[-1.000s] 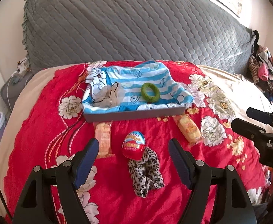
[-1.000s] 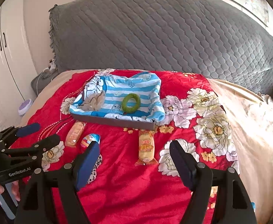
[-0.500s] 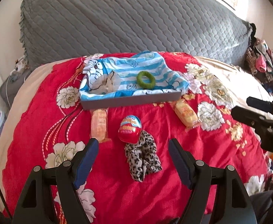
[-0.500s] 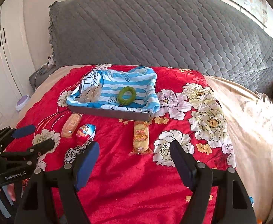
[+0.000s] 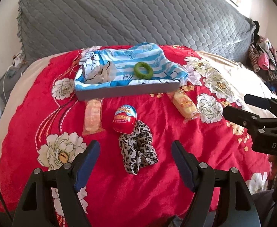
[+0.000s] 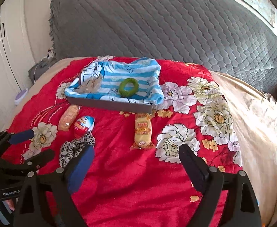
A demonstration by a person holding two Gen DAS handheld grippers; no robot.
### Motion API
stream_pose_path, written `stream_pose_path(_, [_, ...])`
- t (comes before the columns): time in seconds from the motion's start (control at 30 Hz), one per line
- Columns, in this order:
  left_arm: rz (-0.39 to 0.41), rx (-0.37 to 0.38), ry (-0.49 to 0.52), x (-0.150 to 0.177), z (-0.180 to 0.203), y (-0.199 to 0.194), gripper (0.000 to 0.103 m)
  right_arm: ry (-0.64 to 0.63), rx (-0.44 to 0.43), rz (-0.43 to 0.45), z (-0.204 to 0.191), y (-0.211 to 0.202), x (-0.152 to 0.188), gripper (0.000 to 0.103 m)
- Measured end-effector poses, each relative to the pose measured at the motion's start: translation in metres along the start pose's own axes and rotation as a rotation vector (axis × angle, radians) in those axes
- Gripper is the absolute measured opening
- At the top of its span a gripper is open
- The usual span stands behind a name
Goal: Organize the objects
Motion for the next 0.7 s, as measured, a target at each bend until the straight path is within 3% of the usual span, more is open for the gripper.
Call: stream_pose_path(0.7, [-0.072, -0.003, -0.055, 0.034, -0.016, 0.024, 0.082, -0.029, 0.008, -0.055, 0.0, 0.022, 0.015, 0.095])
Point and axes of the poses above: each gripper's, at about its wrist camera, not at the fingertips, and y roughly the way its jaws point, z to its right, x to its underside, the point moved 5 cm from there along y, roughly the way its jaws point, and after that the axes turned 13 degrees about z, right-handed, at the moved point
